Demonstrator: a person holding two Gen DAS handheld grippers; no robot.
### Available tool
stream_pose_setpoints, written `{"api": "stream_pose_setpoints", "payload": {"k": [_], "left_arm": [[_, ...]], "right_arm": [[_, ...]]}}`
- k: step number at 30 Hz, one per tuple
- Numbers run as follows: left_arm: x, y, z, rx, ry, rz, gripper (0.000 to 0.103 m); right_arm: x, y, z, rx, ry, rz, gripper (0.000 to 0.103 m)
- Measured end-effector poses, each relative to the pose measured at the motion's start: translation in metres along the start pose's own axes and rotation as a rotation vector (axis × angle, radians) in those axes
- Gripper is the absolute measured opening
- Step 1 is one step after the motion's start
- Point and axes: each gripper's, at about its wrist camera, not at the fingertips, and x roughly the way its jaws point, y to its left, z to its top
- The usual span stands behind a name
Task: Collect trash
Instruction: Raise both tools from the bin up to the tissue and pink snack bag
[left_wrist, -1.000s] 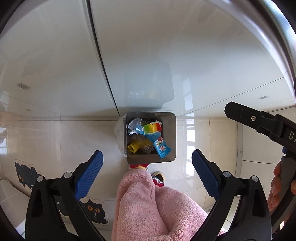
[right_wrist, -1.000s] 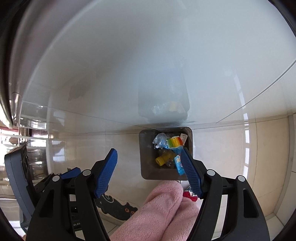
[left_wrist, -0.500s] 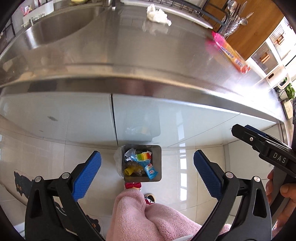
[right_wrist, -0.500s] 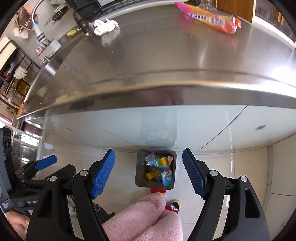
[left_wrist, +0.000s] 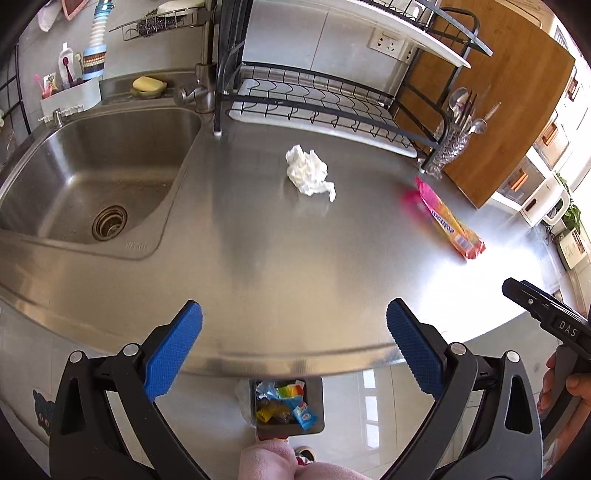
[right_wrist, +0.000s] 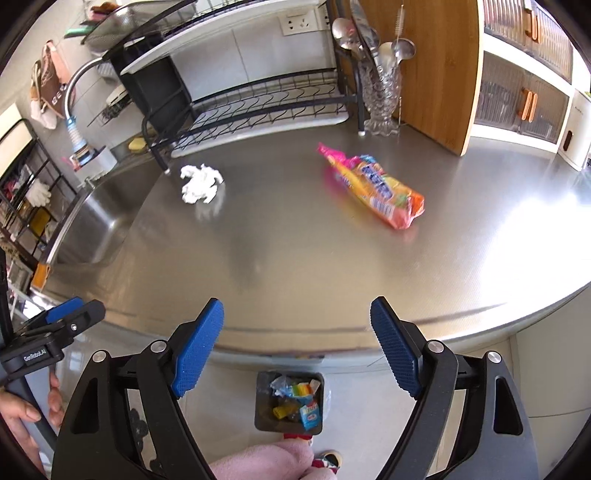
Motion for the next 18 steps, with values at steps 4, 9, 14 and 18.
{"api": "stream_pose_setpoints", "payload": {"k": [4,9,14,18], "left_arm": [[0.019,0.001,0.034,0.011,-0.004,0.001,0.095],[0.051,-0.001,0.075,0.034,0.000,0.010,0.095],[0.089,-0.008,0.109,0.063,0.026,0.018,0.095],[0.121,-0.021,0.125,0.103,0.069,0.015,0.095]], "right_arm": [[0.008,-0.016,0.026,0.026,-0.033,-0.044,0.087],[0.025,-0.039,0.056,0.051,-0.054,-0.067,0.091],[0.059,-0.047,0.077,0.010,-0.033,-0.126,0.093],[0.088,-0.052,0.083,0.009,0.005,-0.138,0.093]]}}
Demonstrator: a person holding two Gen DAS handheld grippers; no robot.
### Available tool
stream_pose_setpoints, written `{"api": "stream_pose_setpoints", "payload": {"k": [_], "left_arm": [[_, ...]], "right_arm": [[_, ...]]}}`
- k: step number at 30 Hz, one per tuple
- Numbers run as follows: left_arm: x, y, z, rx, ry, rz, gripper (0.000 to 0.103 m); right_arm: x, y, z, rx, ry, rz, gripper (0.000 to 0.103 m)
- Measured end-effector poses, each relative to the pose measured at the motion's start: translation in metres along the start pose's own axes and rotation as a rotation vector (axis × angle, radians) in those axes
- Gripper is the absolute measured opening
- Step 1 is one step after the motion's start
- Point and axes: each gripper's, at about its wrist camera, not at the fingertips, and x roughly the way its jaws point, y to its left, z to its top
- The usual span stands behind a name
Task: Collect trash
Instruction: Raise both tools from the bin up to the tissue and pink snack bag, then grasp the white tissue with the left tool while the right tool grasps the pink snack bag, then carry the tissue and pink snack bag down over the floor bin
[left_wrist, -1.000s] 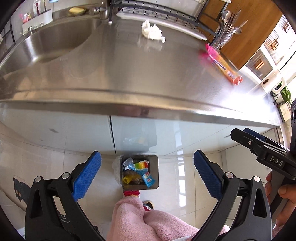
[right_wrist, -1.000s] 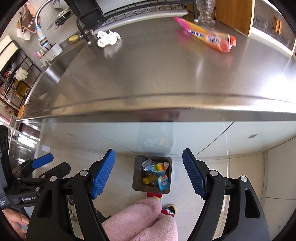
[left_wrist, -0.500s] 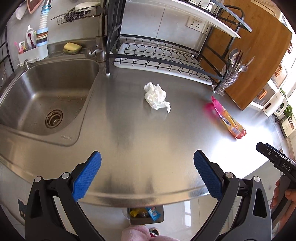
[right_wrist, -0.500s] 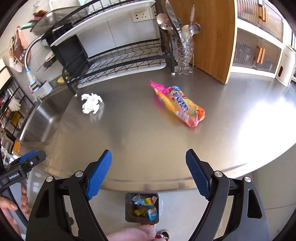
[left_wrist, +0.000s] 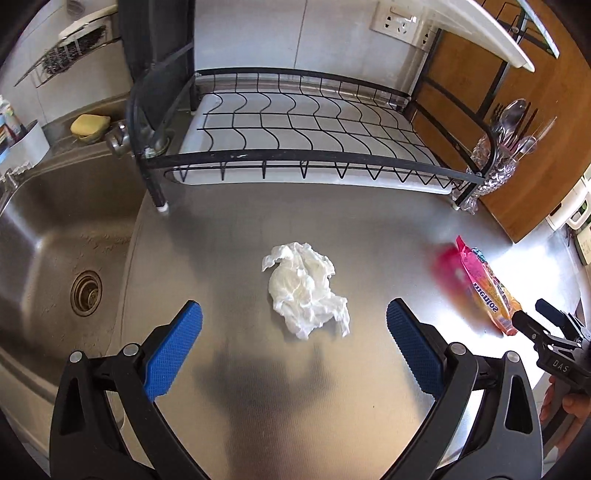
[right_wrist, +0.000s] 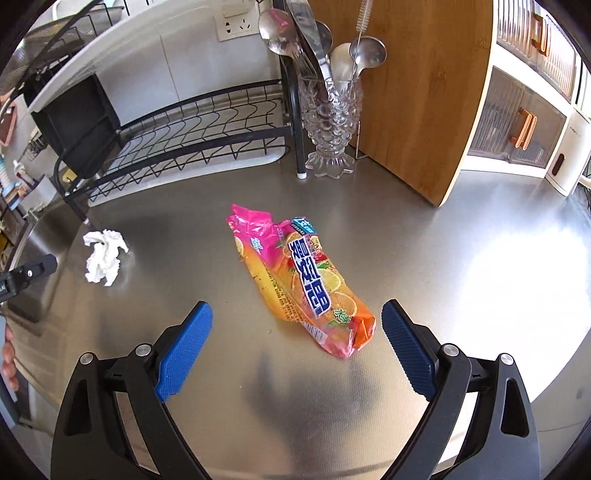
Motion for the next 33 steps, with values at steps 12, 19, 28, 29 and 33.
{"api": "stream_pose_setpoints", "payload": {"k": [12,19,28,29,33], "left_arm": [[0.060,-0.008,0.009,0.040,0.077,0.075,0.084],[0.063,-0.012,0.005,0.058,0.081,0.078,0.031],[0.034,-0.020,-0.020,0.076,0.046,0.037,0.017],[0.027,-0.022,-0.025,0.083,0.041,0.037,0.017],[-0.002,-0.028,-0.046,0.084,0.023,0.030,0.017]], "right_arm": [[0.043,-0.006,0.002,-0.026,0.042,-0.027,0.087],[0.046,-0.002,-0.003,-0.055,0.051,-0.027,0.037],[0.025,0.018,-0.014,-0.098,0.051,0.068,0.012],[0.020,0.021,-0.017,-0.101,0.049,0.087,0.012],[-0.004,0.034,-0.029,-0.109,0.034,0.149,0.012]]}}
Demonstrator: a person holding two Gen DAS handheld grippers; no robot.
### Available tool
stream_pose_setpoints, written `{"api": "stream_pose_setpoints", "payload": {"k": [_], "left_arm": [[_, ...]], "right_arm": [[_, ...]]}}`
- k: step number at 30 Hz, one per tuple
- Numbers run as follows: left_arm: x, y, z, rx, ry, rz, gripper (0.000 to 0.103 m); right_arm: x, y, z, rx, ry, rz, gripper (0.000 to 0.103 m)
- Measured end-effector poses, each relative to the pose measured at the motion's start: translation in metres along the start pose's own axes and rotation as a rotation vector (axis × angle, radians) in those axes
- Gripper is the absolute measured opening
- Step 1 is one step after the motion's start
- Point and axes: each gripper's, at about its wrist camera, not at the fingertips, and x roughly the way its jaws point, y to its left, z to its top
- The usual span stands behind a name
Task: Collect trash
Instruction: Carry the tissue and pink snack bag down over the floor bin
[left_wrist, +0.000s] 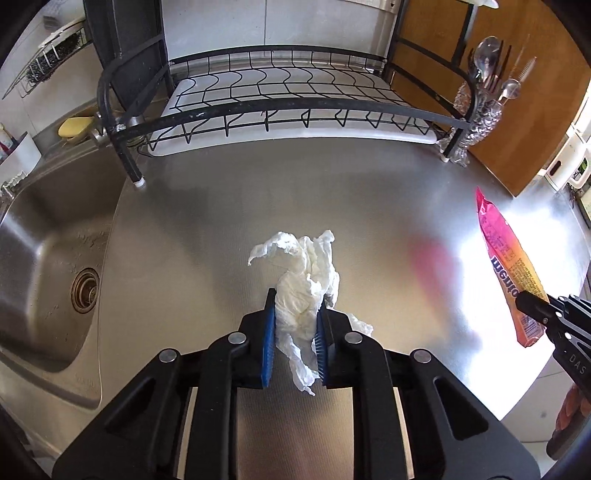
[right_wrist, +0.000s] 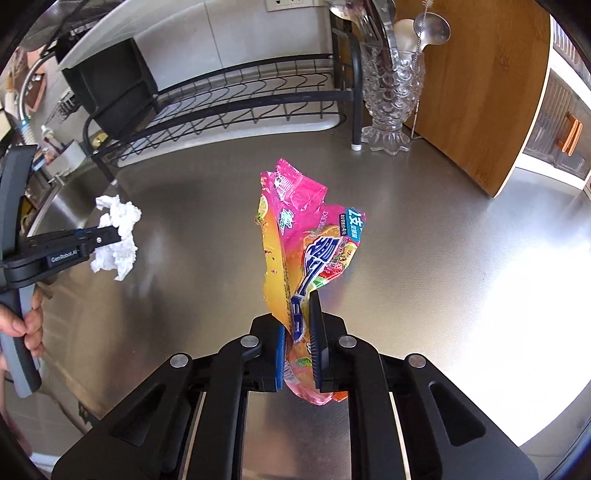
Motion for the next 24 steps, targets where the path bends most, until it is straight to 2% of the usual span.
{"api": "stream_pose_setpoints", "payload": {"k": [7,14,19,24], "left_arm": [[-0.060,-0.006,-0.056,-0.031,-0.032,-0.007,0.017],[-0.105,-0.012,-0.133,-0.064,-0.025,-0.016,0.017],[-0.112,-0.014,-0.194,-0.066,0.027,-0.027,0.018],[-0.090,-0.011,-0.251,-0.098,0.127,-0.043,0.018]], "right_arm": [[-0.044,0.026,-0.033,-0.037,-0.026,0.050,0.012],[-0.080,0.043,-0.083,-0.058,-0.018,0.100,0.012],[-0.090,0.054,-0.129,-0.064,0.016,0.145,0.013],[-0.081,0.061,-0.176,-0.048,0.101,0.185,0.013]]}}
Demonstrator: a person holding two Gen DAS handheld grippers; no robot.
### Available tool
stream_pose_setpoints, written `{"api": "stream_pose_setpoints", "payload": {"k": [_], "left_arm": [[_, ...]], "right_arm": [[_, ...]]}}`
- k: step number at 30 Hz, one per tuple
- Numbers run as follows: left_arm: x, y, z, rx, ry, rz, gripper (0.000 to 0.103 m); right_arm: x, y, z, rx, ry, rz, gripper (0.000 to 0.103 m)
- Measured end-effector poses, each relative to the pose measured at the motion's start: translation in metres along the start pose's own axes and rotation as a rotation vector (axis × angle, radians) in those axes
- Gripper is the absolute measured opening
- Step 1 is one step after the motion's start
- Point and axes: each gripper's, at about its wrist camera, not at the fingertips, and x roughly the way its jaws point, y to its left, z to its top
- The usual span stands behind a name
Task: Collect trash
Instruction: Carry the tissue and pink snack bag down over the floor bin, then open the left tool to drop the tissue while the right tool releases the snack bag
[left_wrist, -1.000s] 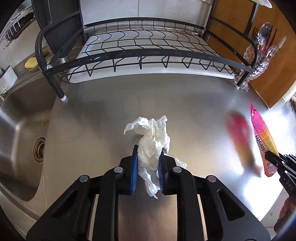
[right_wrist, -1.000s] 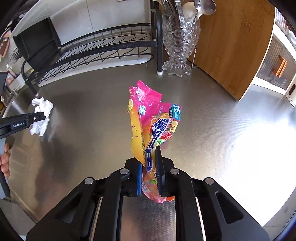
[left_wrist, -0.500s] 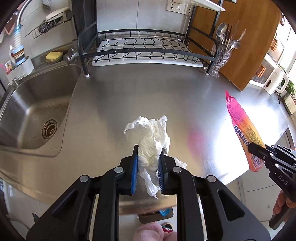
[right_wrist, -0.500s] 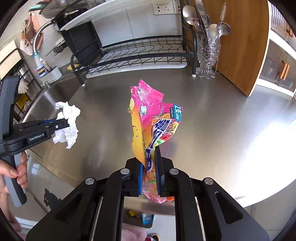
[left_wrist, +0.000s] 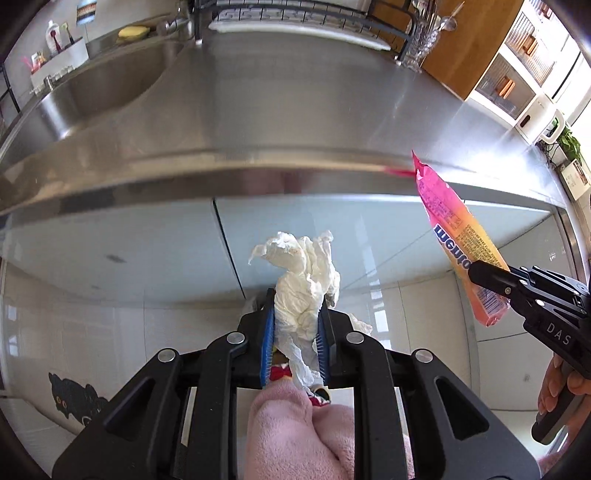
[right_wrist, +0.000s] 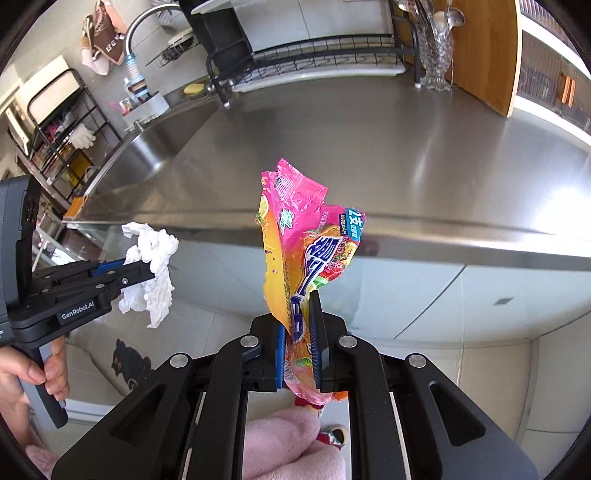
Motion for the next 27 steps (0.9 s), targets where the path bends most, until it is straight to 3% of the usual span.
{"api": "stream_pose_setpoints", "payload": {"k": [6,12,16,27], "left_arm": [[0.054,0.009,-0.045,-0.023,0.103,-0.018,0.018],[0.119,0.020,-0.066,-0.031,0.178,-0.045,0.018],[0.164,0.025,-0.080,-0.026,0.234,-0.058,0.018],[0.265,0.034,-0.073,-0.049,0.351,-0.095,0.018]], "right_arm": [[0.048,0.001,-0.044,0.007,0.143,0.007,0.013],[0.119,-0.015,-0.078,0.112,0.280,0.038,0.013],[0.167,-0.018,-0.091,0.123,0.354,0.012,0.013],[0.280,-0.052,-0.097,0.291,0.487,0.040,0.013]]}}
